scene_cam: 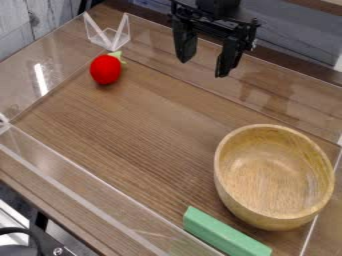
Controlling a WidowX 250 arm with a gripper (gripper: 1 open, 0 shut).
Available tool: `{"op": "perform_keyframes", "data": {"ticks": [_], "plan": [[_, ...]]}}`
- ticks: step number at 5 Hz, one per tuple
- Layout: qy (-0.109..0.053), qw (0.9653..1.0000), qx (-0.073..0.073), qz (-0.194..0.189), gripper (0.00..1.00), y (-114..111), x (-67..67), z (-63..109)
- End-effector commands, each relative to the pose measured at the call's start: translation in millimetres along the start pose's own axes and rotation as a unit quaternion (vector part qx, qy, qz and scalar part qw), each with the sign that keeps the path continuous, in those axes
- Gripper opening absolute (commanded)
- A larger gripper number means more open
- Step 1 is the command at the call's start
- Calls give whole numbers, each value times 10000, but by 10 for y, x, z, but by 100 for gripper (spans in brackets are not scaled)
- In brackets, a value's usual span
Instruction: Move the red object to the right side of the table
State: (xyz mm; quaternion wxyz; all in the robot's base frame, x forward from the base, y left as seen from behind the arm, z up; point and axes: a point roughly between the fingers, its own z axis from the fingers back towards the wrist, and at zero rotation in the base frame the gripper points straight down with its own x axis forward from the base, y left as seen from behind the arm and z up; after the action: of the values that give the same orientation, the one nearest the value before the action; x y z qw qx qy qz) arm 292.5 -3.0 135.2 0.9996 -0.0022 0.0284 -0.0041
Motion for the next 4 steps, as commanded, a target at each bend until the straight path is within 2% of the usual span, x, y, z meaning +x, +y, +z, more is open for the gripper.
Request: {"op": "perform_keyframes", "data": {"ticks": [1, 3, 4], "plan": [[100, 9999, 9, 110, 100, 155, -19, -88], [-68, 9998, 194, -85, 100, 1037, 100, -67], [-92, 9994, 289, -167, 100, 1416, 49, -197]]}}
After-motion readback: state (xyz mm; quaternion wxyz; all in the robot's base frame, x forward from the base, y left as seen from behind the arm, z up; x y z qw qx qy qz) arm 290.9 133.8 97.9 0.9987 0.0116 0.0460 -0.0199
